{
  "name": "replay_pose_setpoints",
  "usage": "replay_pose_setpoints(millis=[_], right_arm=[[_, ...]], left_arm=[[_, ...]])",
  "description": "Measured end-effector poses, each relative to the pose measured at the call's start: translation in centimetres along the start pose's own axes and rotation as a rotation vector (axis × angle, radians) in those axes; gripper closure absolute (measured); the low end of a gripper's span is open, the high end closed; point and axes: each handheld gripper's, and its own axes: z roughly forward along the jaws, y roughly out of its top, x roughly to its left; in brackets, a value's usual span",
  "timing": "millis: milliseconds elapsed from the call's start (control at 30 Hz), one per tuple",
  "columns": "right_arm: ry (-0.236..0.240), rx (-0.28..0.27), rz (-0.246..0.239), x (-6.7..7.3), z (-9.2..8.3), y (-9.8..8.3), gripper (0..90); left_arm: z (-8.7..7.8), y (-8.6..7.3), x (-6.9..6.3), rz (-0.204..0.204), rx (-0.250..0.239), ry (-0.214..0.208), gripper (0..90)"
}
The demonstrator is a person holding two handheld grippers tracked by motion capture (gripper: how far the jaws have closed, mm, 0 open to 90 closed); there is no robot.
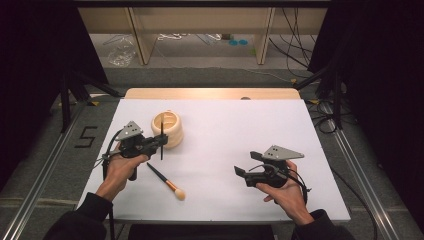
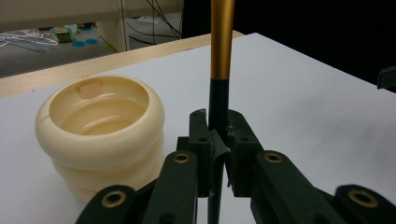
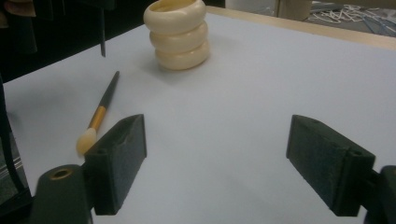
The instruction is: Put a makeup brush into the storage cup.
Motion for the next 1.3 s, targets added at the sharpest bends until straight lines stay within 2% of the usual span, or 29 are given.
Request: replay_pose_setpoints(millis=[33,67,200,300,367,400,500,633,700,733,867,967,1033,1100,1200,1233,1300], right_arm=[[-0.019,-0.002,-0.010,0.0,-0.1,0.0,18.9],[-0.015,0.006,0.003,0.1,-0.2,-0.1,18.3],[-0.021,-0.009,-0.009,0.2,-0.3,-0.3,16.6],[-0.012,-0.010,-0.017,0.3,-0.2,-0.4,16.6],[-0.002,0.014,-0.003,0.4,-0.3,-0.4,16.8],[-0.011,0.006,-0.013,0.4,-0.3,-0.4,16.8],[-0.012,0.005,-0.016,0.3,-0.3,-0.4,16.8],[-0.008,0.005,-0.003,0.4,-0.2,-0.5,17.0],[-0.004,-0.009,-0.015,0.3,0.0,-0.5,17.2],[-0.007,0.008,-0.017,0.3,-0.1,-0.5,17.2],[-0.006,0.011,-0.020,0.3,-0.1,-0.6,17.7],[0.018,0.013,0.000,0.4,0.1,-0.6,17.8],[0.003,0.008,-0.019,0.3,0.1,-0.6,17.9],[0.004,0.002,-0.019,0.3,0.1,-0.6,17.9],[0.005,0.002,-0.021,0.3,0.1,-0.6,18.4],[0.008,0.004,-0.021,0.3,0.1,-0.6,18.6],[0.010,0.007,-0.025,0.2,0.2,-0.7,18.6]], left_arm=[[0.0,0.1,0.1,0.005,0.000,-0.004,82.6],[0.1,0.3,0.1,0.004,-0.002,-0.004,82.6],[0.2,0.7,0.3,-0.005,-0.012,-0.003,82.6],[0.3,1.2,0.6,0.008,-0.013,-0.001,82.6],[0.4,1.5,0.7,-0.001,-0.017,0.007,82.6],[0.3,1.6,0.8,0.009,-0.019,0.008,82.6],[0.2,2.2,1.3,-0.013,-0.038,0.018,82.6],[0.2,2.8,1.9,-0.008,-0.042,0.031,82.6],[0.4,3.1,2.2,-0.017,-0.050,0.035,82.6],[0.4,3.3,2.4,-0.021,-0.051,0.040,82.6],[0.7,3.9,2.7,-0.026,-0.054,0.045,82.6],[0.8,4.6,3.1,-0.018,-0.053,0.055,82.6],[1.1,5.0,3.4,-0.013,-0.050,0.064,82.6],[1.4,5.4,3.7,-0.023,-0.053,0.074,82.6],[1.8,5.9,3.9,-0.017,-0.055,0.077,82.6],[1.9,6.2,4.0,-0.001,-0.061,0.081,82.6],[2.1,6.5,4.1,-0.016,-0.054,0.097,82.6]])
